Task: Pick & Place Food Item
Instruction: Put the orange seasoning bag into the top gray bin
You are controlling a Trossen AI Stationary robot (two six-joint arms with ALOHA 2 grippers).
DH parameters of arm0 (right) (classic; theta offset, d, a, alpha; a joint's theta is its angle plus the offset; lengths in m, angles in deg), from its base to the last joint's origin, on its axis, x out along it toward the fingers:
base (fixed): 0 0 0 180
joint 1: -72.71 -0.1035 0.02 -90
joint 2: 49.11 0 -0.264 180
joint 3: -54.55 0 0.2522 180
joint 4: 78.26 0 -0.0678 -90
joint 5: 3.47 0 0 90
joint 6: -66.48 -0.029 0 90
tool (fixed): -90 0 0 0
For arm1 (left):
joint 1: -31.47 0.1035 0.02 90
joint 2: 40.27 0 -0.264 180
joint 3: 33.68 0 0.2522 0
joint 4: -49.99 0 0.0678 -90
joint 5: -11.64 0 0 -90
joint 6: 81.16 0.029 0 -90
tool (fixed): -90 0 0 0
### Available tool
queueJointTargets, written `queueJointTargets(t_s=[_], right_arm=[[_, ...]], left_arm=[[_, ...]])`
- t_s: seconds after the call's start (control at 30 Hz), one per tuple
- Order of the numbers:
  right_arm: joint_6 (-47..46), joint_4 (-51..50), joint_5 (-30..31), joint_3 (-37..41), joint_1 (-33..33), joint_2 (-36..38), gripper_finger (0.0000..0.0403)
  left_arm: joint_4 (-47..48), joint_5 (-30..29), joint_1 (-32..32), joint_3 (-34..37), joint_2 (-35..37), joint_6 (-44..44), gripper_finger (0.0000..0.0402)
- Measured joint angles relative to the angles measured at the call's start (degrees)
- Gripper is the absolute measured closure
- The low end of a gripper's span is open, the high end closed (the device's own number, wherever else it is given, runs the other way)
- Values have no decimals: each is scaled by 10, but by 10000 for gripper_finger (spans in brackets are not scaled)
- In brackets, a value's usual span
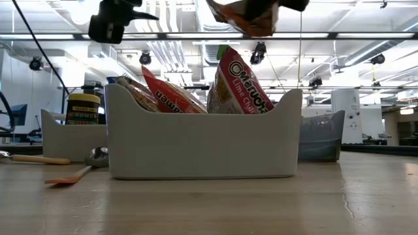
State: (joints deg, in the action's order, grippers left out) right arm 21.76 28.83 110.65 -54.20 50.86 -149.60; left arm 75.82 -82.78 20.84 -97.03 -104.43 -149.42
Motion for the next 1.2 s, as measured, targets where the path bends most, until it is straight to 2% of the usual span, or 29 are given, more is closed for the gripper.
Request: queueJointTargets(t_s=[0.3,0.5,0.7,1.2], right_arm=[[54,52,0,-3,34,0,366],[57,54,0,-1,47,0,366],[44,54,-6,11,46,0,366],[67,130,-8,14,47,-18,366]], left_arm=[[-72,30,20,0,-46,-23,184],[-88,29,28,0,-68,-32,184],[-144,27,34,0,-69,-24,184],[-147,21,37,0,-85,-27,184]])
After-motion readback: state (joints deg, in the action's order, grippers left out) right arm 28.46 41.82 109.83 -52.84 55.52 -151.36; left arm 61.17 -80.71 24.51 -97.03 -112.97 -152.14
